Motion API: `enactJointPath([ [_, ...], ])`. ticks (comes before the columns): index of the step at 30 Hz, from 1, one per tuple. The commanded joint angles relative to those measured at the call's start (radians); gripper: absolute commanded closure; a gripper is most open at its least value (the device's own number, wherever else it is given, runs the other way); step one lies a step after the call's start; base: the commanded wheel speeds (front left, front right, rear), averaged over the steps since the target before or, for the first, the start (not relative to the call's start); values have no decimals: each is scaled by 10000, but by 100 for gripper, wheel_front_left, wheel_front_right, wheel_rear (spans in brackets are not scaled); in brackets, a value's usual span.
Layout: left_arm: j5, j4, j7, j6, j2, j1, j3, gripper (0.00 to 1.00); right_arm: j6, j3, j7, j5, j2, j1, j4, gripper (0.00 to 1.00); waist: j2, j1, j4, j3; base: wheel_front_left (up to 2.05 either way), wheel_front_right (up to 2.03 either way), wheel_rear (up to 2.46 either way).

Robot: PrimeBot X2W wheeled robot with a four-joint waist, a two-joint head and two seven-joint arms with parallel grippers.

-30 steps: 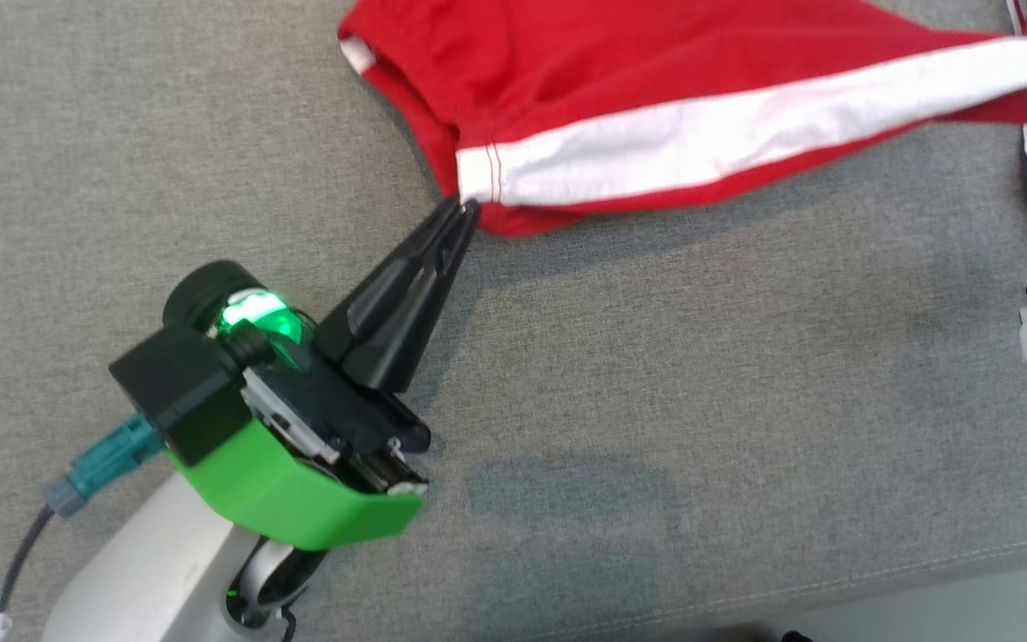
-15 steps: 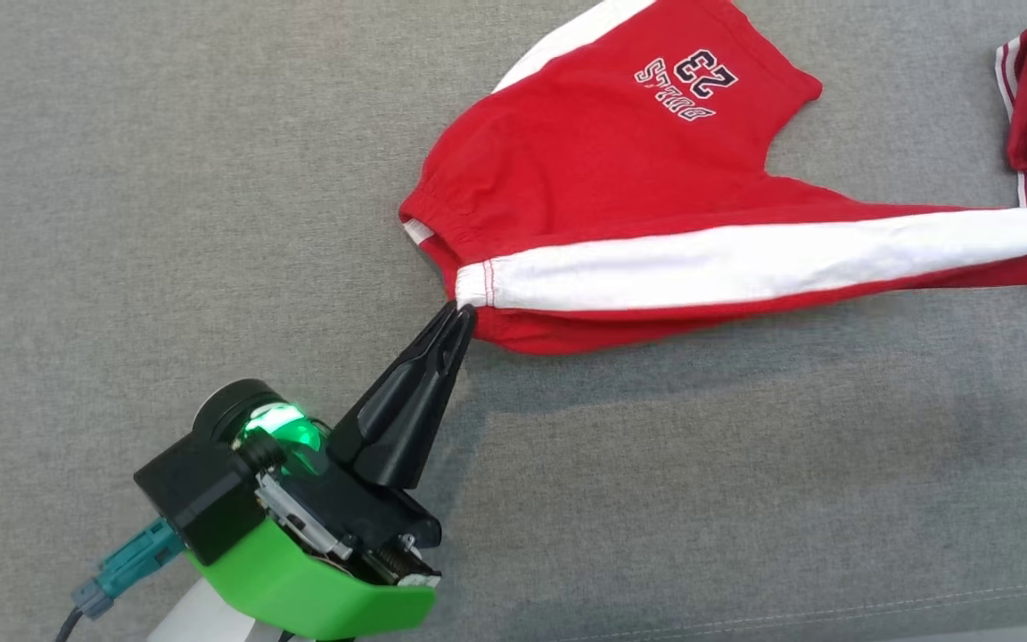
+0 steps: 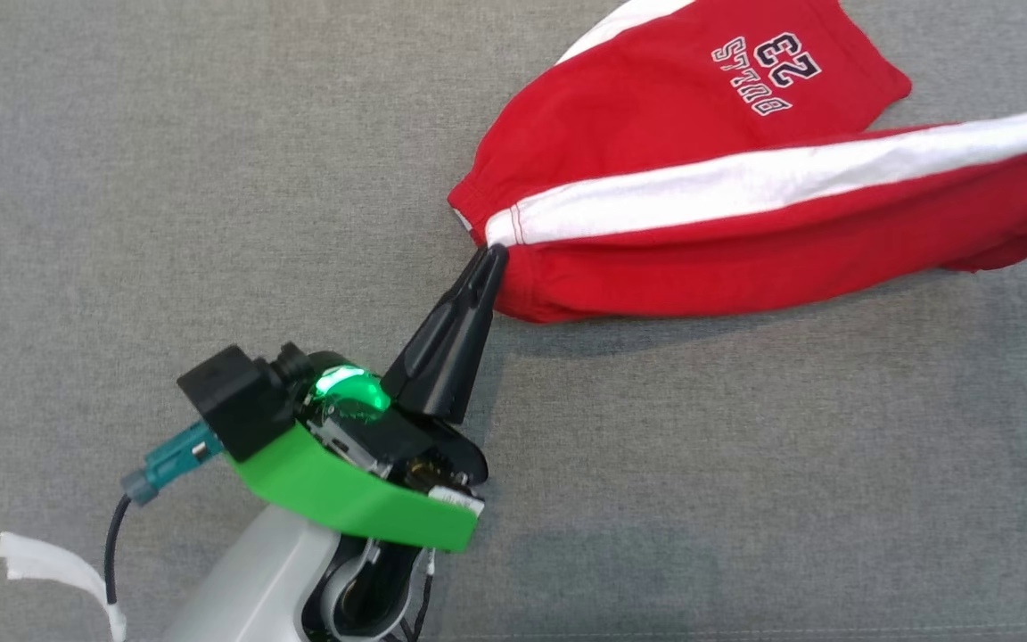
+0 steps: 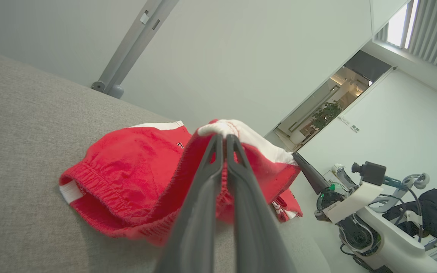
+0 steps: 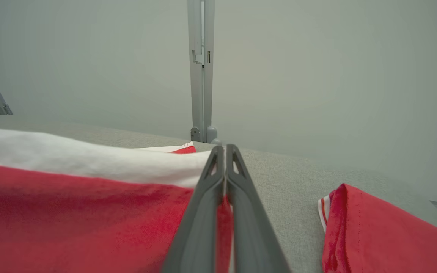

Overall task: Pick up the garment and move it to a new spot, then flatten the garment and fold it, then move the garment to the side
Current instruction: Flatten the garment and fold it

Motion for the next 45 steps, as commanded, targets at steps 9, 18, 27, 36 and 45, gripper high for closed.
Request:
enactJointPath([
  [9,-1873,1352,-21,-35,-622,-1315,-14,100,-13,1747,-32,-69,-940,-3340,2566,100,0,1,953,1024,0,0,0],
  [18,-2965,1930,-19,-36,-959,-2298,-413,100,-12,4625,437,303,-1759,-6743,4378,100,0,1,1541,1692,0,0,0],
  [27,-2788,2417,-21,-36,-1402,-2816,-133,100,-13,6681,873,721,-1891,-9298,6127,100,0,1,1987,2141,0,0,0],
  [36,-2686,2771,-21,-35,-1618,-3088,-8,100,-13,8077,601,985,-1554,-10440,7360,100,0,1,2092,2221,0,0,0],
  [45,-2256,3258,-21,-35,-1758,-3025,323,0,-13,8744,86,1231,-1178,-10826,8196,0,0,1,1966,2019,0,0,0],
])
